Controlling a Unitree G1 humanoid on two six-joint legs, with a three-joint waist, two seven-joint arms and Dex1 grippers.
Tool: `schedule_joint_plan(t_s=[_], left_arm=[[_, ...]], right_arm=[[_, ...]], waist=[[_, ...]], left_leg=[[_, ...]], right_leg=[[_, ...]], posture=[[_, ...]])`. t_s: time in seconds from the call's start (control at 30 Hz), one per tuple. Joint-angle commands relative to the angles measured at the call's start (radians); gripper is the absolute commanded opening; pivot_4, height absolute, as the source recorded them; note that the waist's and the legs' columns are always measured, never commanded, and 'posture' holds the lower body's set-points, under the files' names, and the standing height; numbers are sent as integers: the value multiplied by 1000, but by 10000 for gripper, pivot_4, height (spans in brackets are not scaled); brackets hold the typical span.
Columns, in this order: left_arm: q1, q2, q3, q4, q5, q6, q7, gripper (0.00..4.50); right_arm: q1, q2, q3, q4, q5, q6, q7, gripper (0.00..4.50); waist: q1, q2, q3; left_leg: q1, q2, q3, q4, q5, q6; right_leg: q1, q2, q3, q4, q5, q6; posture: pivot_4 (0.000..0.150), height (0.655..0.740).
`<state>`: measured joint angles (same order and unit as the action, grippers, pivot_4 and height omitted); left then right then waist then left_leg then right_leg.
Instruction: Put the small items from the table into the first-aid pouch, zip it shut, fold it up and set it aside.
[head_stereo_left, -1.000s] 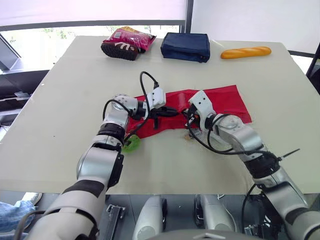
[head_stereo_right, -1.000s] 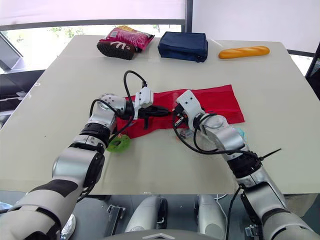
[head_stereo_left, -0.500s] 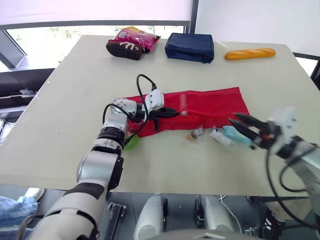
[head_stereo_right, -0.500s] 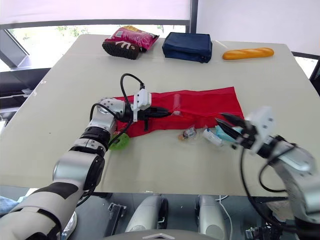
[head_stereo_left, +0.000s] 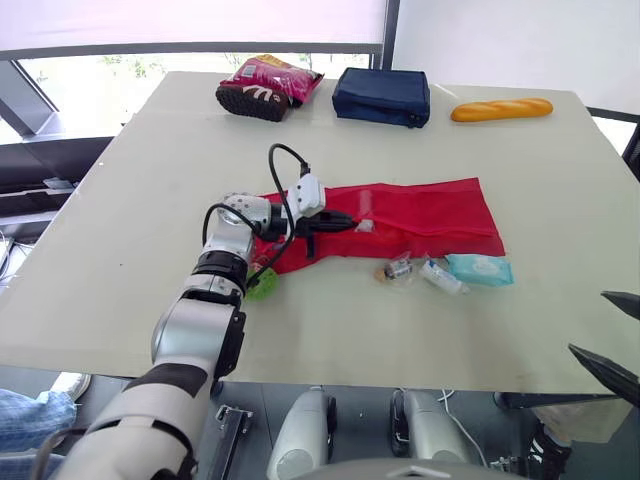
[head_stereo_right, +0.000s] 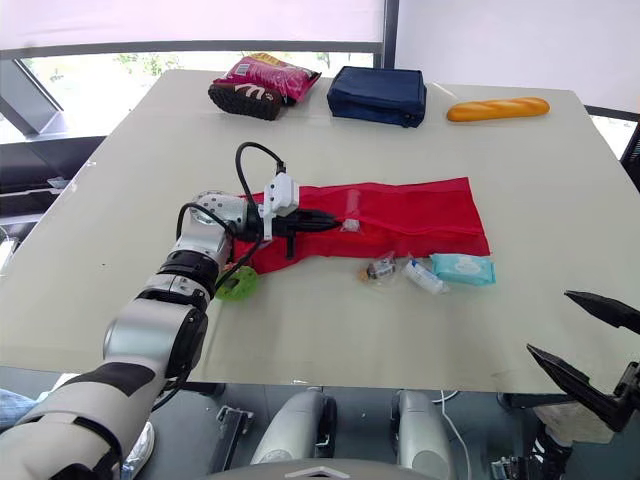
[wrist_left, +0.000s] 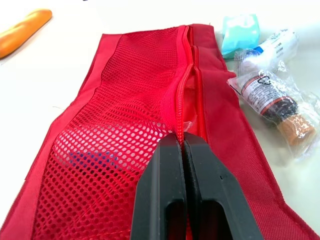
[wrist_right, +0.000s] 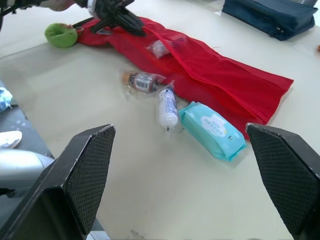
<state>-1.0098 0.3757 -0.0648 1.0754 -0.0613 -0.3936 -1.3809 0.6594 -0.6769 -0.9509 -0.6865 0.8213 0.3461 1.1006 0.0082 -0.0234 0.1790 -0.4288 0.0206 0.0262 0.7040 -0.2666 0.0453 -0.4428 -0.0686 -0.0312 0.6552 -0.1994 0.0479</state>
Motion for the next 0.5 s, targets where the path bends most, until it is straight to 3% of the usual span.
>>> schedule_joint_plan(t_s=[0.03, 0.23, 0.33, 0.5], left_arm=[[-33, -2, 12, -9, -10, -12, 1, 0], [-28, -7, 9, -28, -15, -10, -7, 0], [-29, -6, 8, -33, -15, -12, -12, 0], [-26, -7, 9, -44, -17, -9, -15, 0]], right_arm=[[-28, -6, 46, -35, -63, -11, -83, 44603], [-122, -32, 309, -64, -237, 19, -227, 44603], [-212, -81, 499, -28, -382, 50, -297, 44603], [-374, -61, 710, 52, -473, 88, -375, 44603]], waist=[[4, 0, 0], [6, 0, 0], [5, 0, 0], [6, 0, 0]], left_leg=[[0, 0, 0, 0, 0, 0], [-1, -2, 0, 0, 0, 0], [-1, -3, 0, 1, 0, 0], [-1, -4, 0, 1, 0, 0]], right_leg=[[0, 0, 0, 0, 0, 0], [0, 0, 0, 0, 0, -1], [0, 0, 0, 0, 1, -2], [-1, 0, 0, 0, 2, -3]], posture=[[1500, 7164], [1500, 7164], [1500, 7164], [1500, 7164]])
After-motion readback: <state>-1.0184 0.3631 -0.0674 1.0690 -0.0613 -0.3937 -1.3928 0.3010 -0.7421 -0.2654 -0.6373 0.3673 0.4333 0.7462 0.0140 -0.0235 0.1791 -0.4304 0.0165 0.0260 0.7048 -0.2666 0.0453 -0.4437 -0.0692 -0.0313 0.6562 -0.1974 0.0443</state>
